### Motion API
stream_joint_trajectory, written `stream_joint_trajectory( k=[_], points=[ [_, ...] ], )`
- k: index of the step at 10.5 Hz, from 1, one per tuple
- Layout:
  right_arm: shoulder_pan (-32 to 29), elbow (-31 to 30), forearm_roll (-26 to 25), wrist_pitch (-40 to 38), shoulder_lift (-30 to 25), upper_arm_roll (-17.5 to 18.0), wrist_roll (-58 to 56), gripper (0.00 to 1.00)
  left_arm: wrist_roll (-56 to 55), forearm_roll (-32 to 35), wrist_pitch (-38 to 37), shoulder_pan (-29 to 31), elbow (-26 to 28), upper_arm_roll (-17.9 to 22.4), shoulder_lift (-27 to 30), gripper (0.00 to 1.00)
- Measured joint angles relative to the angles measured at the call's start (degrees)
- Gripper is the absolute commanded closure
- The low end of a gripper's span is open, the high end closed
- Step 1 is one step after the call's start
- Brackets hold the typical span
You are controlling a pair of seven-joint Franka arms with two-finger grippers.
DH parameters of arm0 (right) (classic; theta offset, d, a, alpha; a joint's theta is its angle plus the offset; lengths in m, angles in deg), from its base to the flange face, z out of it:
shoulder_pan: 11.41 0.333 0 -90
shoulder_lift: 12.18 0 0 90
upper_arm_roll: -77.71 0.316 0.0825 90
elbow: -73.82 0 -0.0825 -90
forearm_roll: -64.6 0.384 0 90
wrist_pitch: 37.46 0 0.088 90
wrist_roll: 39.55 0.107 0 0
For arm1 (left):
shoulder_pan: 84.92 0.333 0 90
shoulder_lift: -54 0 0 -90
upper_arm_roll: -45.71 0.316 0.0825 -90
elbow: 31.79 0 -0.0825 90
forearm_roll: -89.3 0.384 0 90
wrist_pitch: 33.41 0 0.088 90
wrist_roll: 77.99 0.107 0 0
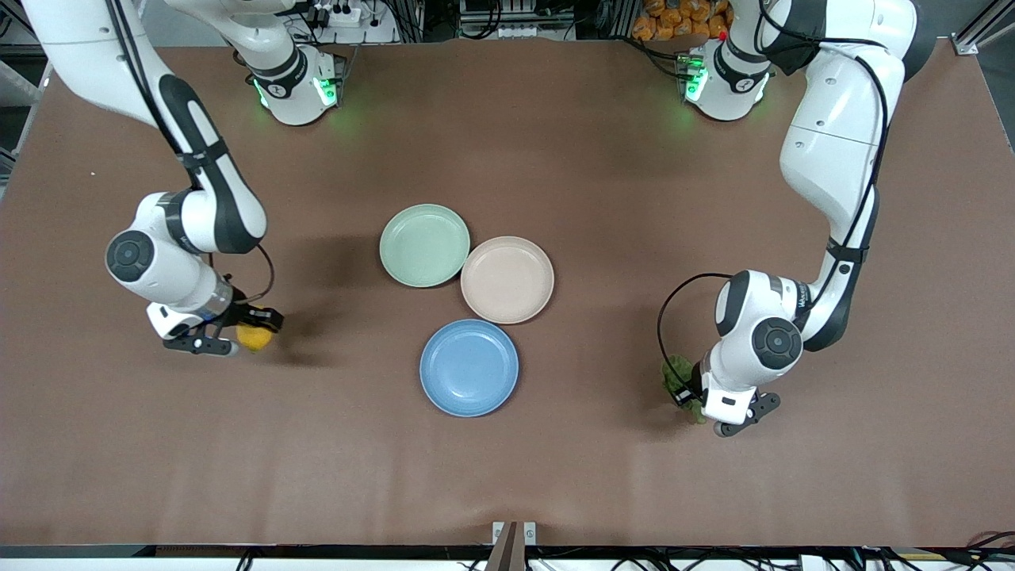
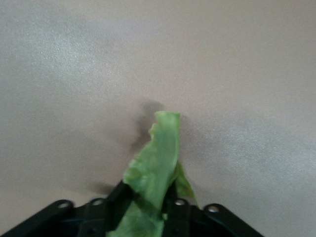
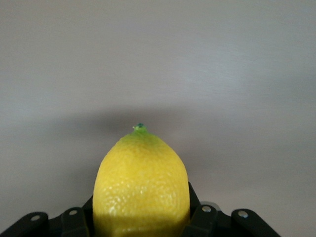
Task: Place lemon and lettuce in plates
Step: 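Carry the lemon to the blue plate while the left gripper lifts the lettuce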
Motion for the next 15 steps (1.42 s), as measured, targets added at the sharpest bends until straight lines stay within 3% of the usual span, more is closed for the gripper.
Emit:
stream_joint_trajectory(
  k=[3, 6, 11, 15],
  points=[
    [3.46, 5.43, 0.02, -2.86, 0.29, 3.53, 10.34, 0.97, 1.23, 0.05, -0.53, 0.05, -0.09, 0.06, 0.52, 1.0],
    [7.79, 12.17, 0.03, -2.87, 4.42, 6.59, 20.47, 0.97, 2.21, 0.05, -6.04, -0.02, -0.07, -0.19, 3.55, 1.0],
    [16.39, 23.9, -0.1, -2.35, 15.13, 6.71, 29.76, 0.96, 2.24, 0.06, -14.92, -0.33, 2.84, -2.22, 14.36, 1.0],
    [19.37, 26.19, -2.97, -0.31, 19.58, 6.43, 32.42, 0.95, -1.24, 0.05, -17.4, -0.42, 3.66, -7.63, 17.65, 1.0]
  ],
)
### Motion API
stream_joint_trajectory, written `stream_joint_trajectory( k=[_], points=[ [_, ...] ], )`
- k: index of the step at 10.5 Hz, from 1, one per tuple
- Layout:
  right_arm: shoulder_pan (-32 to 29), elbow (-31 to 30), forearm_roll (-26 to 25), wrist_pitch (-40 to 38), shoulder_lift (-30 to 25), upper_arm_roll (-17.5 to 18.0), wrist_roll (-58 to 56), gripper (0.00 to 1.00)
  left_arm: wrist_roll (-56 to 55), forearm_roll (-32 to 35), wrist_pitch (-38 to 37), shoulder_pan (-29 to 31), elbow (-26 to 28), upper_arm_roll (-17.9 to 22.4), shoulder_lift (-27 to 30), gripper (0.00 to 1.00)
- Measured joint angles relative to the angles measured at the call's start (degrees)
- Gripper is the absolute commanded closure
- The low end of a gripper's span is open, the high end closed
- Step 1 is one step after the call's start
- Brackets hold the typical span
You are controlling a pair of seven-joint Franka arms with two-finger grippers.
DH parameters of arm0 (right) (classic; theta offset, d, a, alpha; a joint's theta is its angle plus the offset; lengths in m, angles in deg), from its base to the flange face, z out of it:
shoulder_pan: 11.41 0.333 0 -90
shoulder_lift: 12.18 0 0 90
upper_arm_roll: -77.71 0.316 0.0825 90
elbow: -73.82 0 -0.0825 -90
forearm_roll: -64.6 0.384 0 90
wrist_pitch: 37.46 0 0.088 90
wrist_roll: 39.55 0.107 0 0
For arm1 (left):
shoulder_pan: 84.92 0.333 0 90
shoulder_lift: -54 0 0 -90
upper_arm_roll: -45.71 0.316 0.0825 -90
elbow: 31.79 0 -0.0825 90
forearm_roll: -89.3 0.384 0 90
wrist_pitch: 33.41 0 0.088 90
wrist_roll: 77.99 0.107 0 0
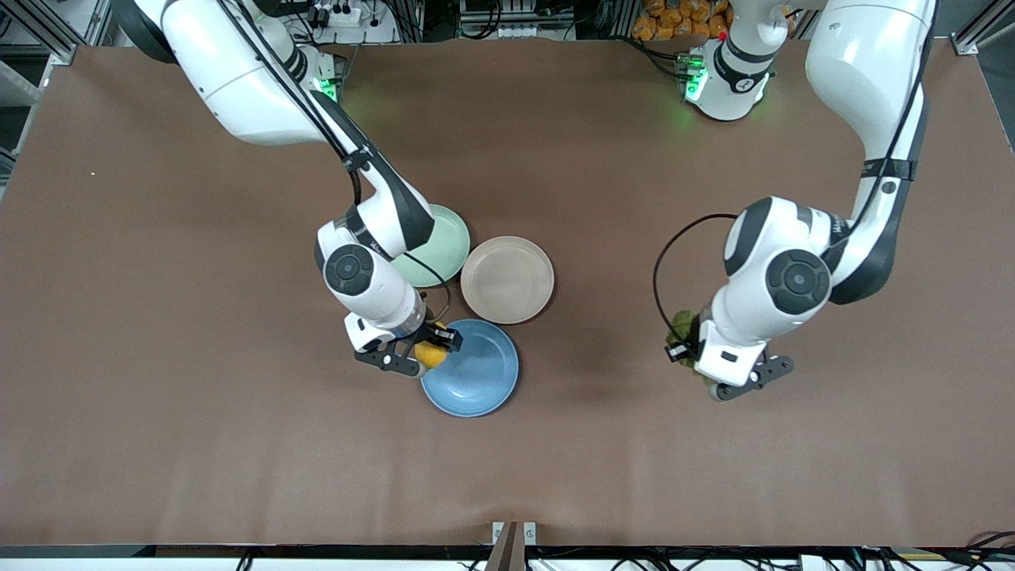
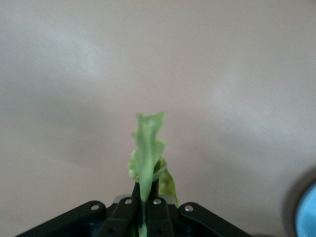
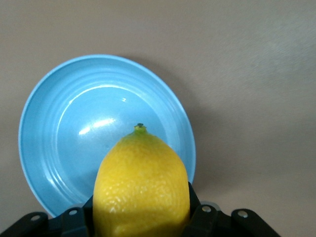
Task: Place lemon and lettuce in plates
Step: 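Carry the lemon to the blue plate while the left gripper lifts the lettuce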
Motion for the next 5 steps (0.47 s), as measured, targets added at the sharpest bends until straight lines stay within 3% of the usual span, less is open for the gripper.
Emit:
stream_joint_trajectory(
  k=[3, 4, 5],
  points=[
    [1.53, 2.34, -4.26, 1.47, 3.57, -0.06, 4.26, 0.9, -6.85, 0.0, -0.01, -1.44, 0.05, -4.26, 0.02, 1.0],
    [1.76, 3.12, -5.32, 1.54, 4.53, -0.1, 5.29, 0.81, -8.76, 0.0, -0.01, -3.0, 0.05, -4.68, 0.02, 1.0],
    [1.84, 3.73, -5.78, 1.58, 5.11, -0.17, 5.48, 0.54, -11.17, 0.0, -0.01, -5.5, 0.07, -4.81, 0.02, 1.0]
  ],
)
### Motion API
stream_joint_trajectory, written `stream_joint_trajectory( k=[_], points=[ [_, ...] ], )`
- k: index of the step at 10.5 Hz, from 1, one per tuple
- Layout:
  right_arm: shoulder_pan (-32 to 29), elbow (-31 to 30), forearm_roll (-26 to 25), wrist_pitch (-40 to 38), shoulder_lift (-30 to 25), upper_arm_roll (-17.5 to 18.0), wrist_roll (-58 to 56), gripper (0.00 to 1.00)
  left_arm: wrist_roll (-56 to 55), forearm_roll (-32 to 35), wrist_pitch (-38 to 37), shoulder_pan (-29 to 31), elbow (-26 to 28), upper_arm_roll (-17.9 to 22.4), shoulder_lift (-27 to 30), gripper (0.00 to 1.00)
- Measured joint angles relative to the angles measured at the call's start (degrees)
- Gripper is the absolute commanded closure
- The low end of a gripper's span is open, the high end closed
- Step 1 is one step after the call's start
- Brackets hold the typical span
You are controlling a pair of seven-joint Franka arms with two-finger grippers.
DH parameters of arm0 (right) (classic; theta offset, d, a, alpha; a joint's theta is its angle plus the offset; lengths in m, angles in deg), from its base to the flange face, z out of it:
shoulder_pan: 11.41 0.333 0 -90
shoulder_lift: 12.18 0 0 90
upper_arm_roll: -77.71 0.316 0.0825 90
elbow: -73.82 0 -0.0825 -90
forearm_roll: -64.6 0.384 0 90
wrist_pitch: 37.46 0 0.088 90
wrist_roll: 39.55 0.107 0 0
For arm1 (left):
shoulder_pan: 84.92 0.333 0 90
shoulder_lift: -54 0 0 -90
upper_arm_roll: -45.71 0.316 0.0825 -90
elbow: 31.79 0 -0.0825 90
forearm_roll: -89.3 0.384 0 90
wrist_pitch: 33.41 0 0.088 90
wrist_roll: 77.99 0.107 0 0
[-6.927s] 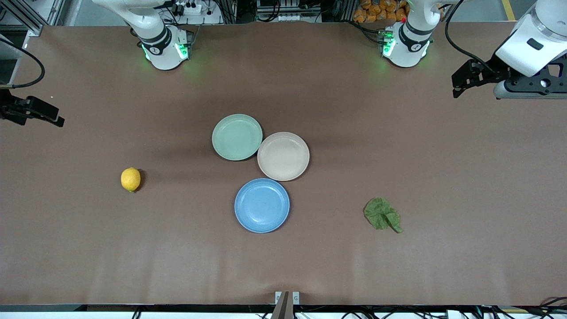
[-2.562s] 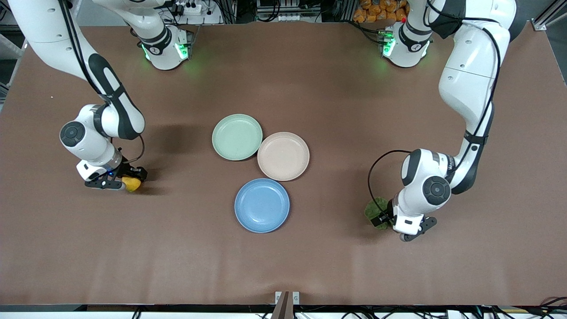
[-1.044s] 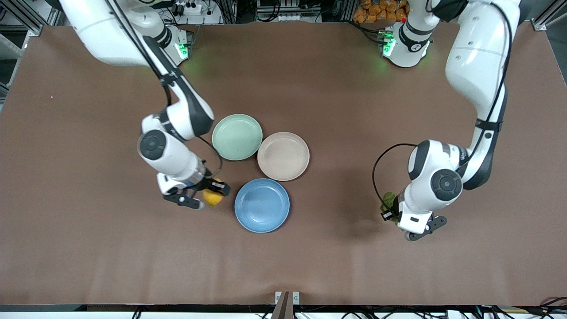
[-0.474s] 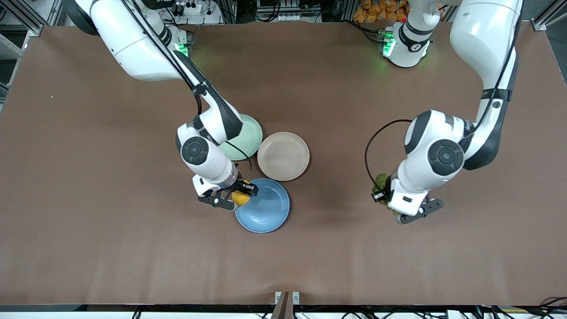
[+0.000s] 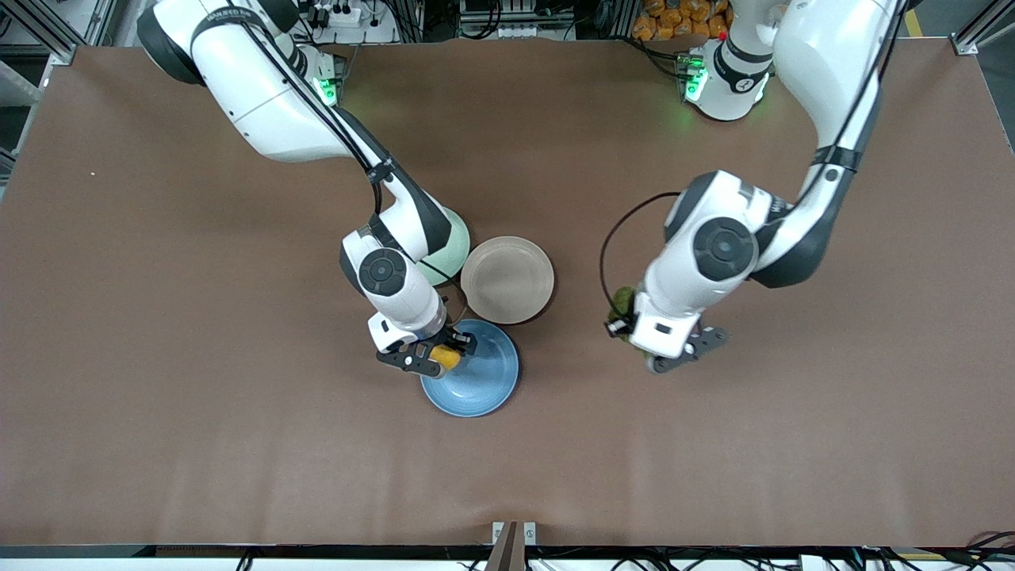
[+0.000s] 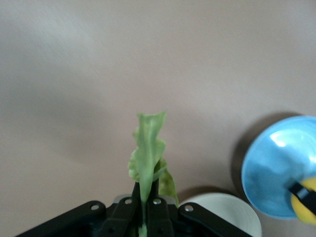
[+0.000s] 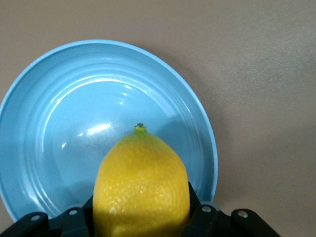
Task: Place lemon and lettuce in plates
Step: 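Release the lemon onto the blue plate while the left gripper moves lettuce over cream plate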
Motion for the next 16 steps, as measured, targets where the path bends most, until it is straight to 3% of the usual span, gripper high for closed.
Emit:
stream_joint_trajectory(
  k=[1, 2, 8, 11, 14, 15, 16],
  points=[
    [0.0, 0.48, -0.15, 0.0, 0.24, -0.17, 0.01, 0.11, -2.32, 0.0, 0.0, -2.75, 0.05, 0.04, -0.05, 1.0],
    [-0.09, 0.77, -0.2, 0.0, 0.28, -0.44, 0.02, 0.0, -4.32, 0.0, 0.11, -5.27, 0.19, 0.15, -0.29, 1.0],
    [-0.6, 3.57, -0.26, -1.23, 0.27, -1.09, 0.01, 0.0, -7.4, 0.21, 9.94, -12.81, 0.55, 0.64, -5.61, 1.0],
    [-1.74, 8.71, -0.32, -12.99, -0.33, -1.12, -1.05, 0.0, -9.08, 2.15, 12.81, -15.08, 0.59, 0.9, -8.25, 1.0],
    [-6.65, 11.1, -0.32, -25.55, -5.55, -0.17, -7.83, 0.0, -9.13, 2.18, 15.37, -19.65, 0.64, 4.55, -10.59, 1.0],
    [-7.89, 11.04, -0.32, -28.71, -7.18, -0.09, -9.85, 0.0, -9.16, 2.18, 16.28, -21.03, 0.64, 5.56, -11.27, 0.8],
    [-8.97, 10.67, -0.32, -30.84, -8.51, -0.09, -11.24, 0.0, -9.18, 2.18, 17.16, -22.04, 0.65, 6.13, -11.93, 0.01]
  ],
)
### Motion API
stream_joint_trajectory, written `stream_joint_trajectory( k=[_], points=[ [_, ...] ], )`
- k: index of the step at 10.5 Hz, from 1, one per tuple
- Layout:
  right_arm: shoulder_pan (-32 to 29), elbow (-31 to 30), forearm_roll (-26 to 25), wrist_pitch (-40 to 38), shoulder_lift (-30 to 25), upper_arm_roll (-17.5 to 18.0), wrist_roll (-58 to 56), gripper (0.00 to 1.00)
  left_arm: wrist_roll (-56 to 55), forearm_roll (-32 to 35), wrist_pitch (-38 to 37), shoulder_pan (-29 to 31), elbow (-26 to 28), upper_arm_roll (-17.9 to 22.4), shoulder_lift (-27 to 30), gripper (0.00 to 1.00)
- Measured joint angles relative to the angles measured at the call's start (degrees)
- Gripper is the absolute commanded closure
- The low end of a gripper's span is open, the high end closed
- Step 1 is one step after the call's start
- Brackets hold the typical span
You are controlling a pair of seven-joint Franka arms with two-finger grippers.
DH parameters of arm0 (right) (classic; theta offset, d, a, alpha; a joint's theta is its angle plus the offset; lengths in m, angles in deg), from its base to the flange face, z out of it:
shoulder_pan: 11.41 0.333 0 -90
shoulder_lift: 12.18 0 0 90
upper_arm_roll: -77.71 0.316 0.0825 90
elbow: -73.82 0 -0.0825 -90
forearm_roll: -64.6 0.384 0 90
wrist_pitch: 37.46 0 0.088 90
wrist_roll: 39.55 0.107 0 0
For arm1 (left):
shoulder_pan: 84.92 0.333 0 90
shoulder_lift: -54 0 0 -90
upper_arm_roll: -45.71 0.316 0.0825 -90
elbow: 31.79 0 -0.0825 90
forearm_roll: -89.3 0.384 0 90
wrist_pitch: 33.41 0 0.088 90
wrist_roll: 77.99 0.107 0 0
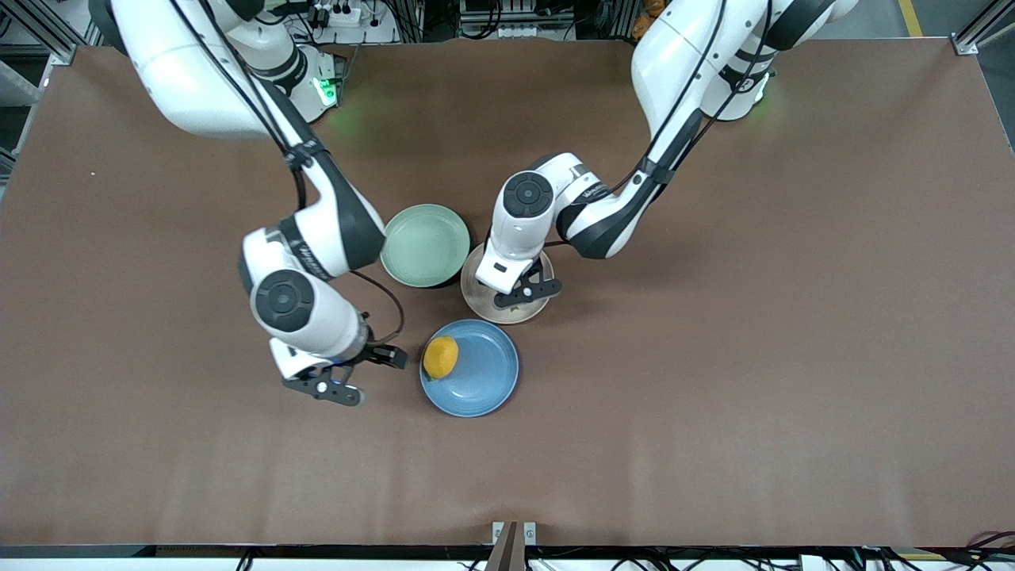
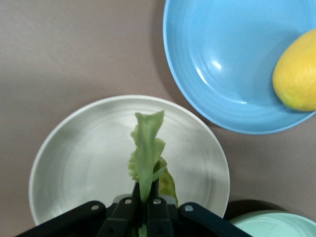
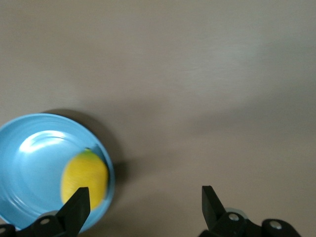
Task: Place lemon and lettuce in plates
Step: 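Release the lemon onto the blue plate while the left gripper moves lettuce over cream plate, then open the left gripper over the cream plate while the right gripper withdraws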
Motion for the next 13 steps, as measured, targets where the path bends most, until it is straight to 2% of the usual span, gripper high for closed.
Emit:
stream_joint_trajectory(
  k=[4, 7, 10, 13],
  points=[
    [-5.67, -8.44, -0.03, -1.42, -8.62, -0.23, -9.05, 0.0, -0.02, 0.02, 1.06, -0.98, -0.06, 0.49, -0.93, 0.0],
    [-9.4, -15.33, -0.16, -3.18, -15.46, -2.28, -18.24, 0.0, -0.02, 0.04, 1.14, -0.87, -0.47, 0.7, -0.84, 0.0],
    [-12.2, -16.74, -0.24, -5.79, -18.92, -5.92, -29.52, 0.0, -0.02, 1.0, 0.78, 1.13, -1.1, 3.07, 0.5, 0.0],
    [-12.56, -16.78, -0.25, -7.87, -22.34, -9.45, -36.5, 0.0, 1.91, 2.04, -2.99, 5.42, -1.22, 4.54, 3.34, 0.0]
  ],
)
